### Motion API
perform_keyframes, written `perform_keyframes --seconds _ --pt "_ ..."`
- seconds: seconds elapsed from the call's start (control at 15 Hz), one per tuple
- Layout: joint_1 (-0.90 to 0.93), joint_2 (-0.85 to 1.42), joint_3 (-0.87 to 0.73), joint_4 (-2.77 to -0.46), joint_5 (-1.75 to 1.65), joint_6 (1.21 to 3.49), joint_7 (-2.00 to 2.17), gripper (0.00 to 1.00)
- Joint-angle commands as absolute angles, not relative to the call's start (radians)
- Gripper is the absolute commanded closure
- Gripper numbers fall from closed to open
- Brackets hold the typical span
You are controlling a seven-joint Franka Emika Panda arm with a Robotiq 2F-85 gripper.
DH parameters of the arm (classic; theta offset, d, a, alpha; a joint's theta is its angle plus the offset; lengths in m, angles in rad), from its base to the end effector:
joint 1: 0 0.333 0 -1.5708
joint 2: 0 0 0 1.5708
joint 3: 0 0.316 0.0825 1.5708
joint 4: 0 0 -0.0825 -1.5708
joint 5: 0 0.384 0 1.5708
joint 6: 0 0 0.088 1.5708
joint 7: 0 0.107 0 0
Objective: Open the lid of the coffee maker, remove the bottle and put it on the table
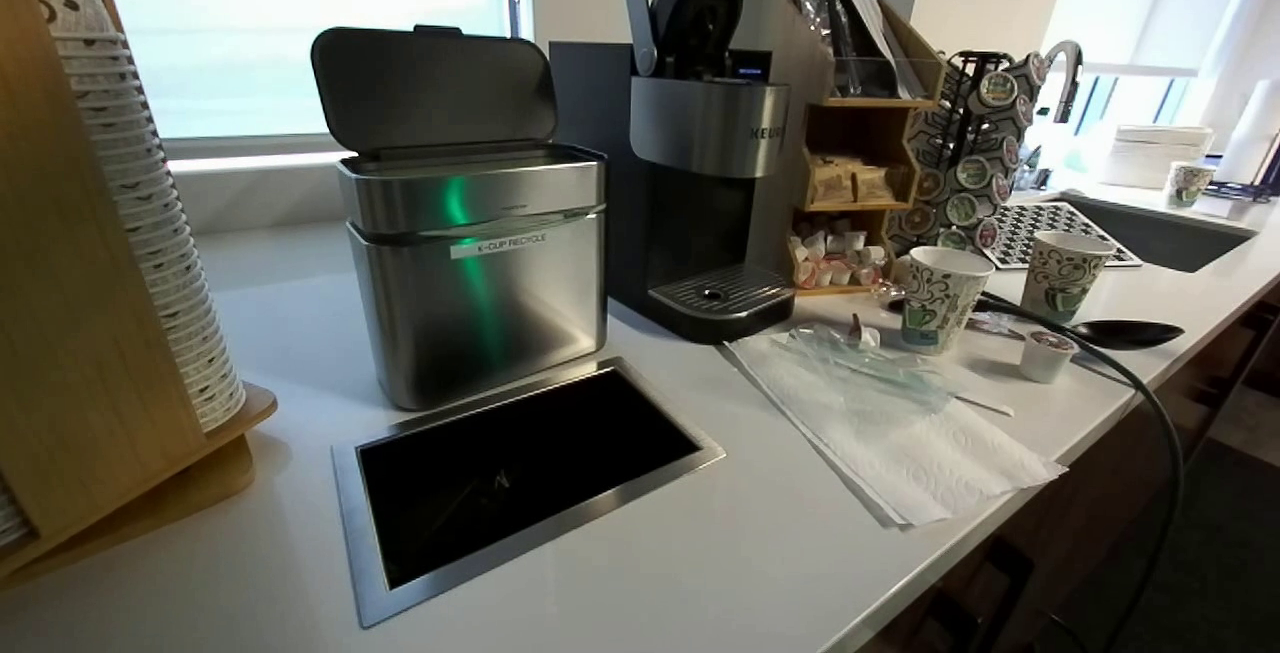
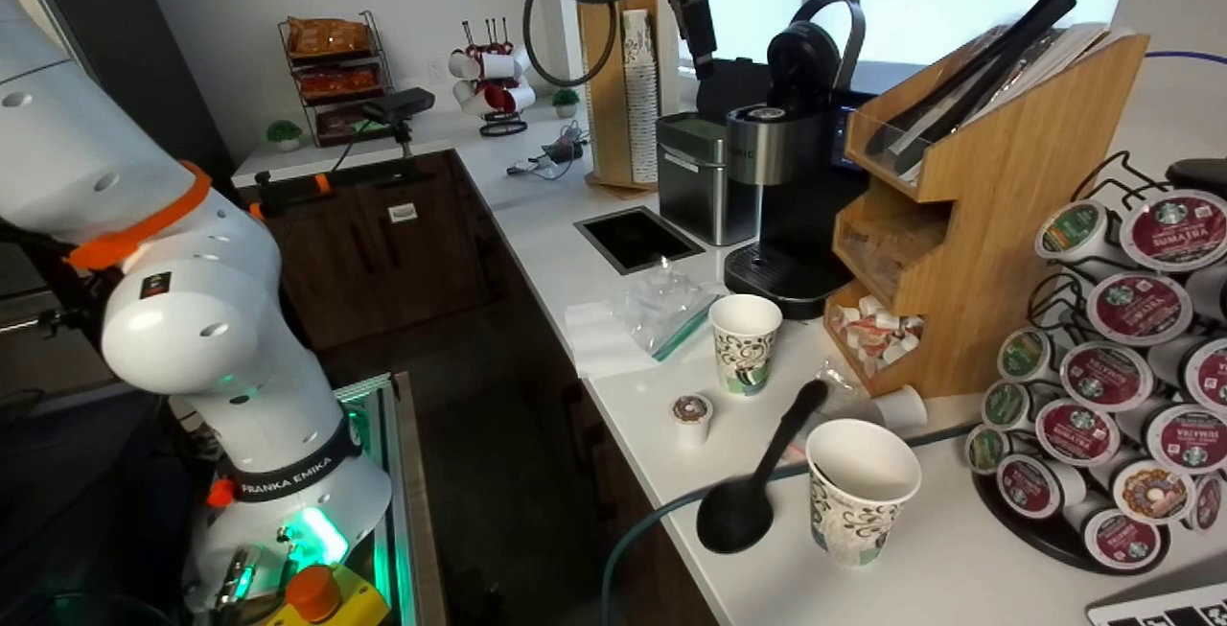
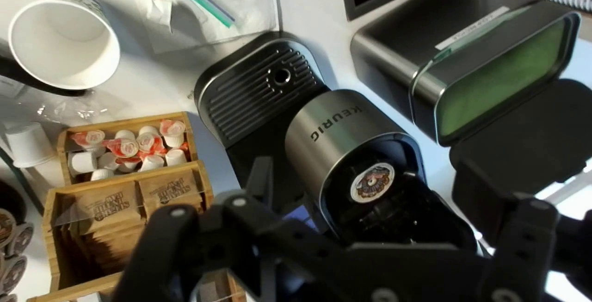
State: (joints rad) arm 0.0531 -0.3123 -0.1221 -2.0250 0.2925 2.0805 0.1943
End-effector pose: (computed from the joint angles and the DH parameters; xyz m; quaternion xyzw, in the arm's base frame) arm 0.4940 -0.0274 0.6196 -0.9556 0.1743 -0.1683 0.1676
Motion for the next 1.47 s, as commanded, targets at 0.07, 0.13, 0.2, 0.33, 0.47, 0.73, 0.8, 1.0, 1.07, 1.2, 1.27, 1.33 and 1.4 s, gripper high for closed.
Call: perform_keyframes --seconds 0.07,0.13,0.2,0.33,0.47,0.73,0.8,1.0,1.07,1.2,1.27,1.33,1.4 --pt "0.013 -0.238 -0.088 -1.919 0.278 1.975 0.174 0.00" --pt "0.012 -0.211 -0.085 -1.886 0.271 1.957 0.173 0.00" --pt "0.012 -0.193 -0.082 -1.868 0.266 1.952 0.173 0.00" --pt "0.012 -0.178 -0.081 -1.855 0.262 1.951 0.173 0.00" --pt "0.021 -0.140 -0.071 -1.835 0.242 1.944 0.126 0.00" --pt "0.032 -0.021 -0.030 -1.765 0.194 1.943 0.028 0.00" --pt "0.030 0.010 -0.019 -1.749 0.140 1.952 0.015 0.00" --pt "0.038 0.057 0.005 -1.733 0.014 2.063 0.008 0.00" --pt "0.040 0.063 0.010 -1.735 -0.009 2.122 0.015 0.00" --pt "0.032 0.054 0.011 -1.749 0.031 2.106 0.020 0.00" --pt "0.034 0.062 0.015 -1.744 0.029 2.125 0.020 0.00" --pt "0.035 0.064 0.017 -1.739 0.029 2.128 0.019 0.00" --pt "0.033 0.063 0.019 -1.741 0.059 2.145 0.001 0.00"
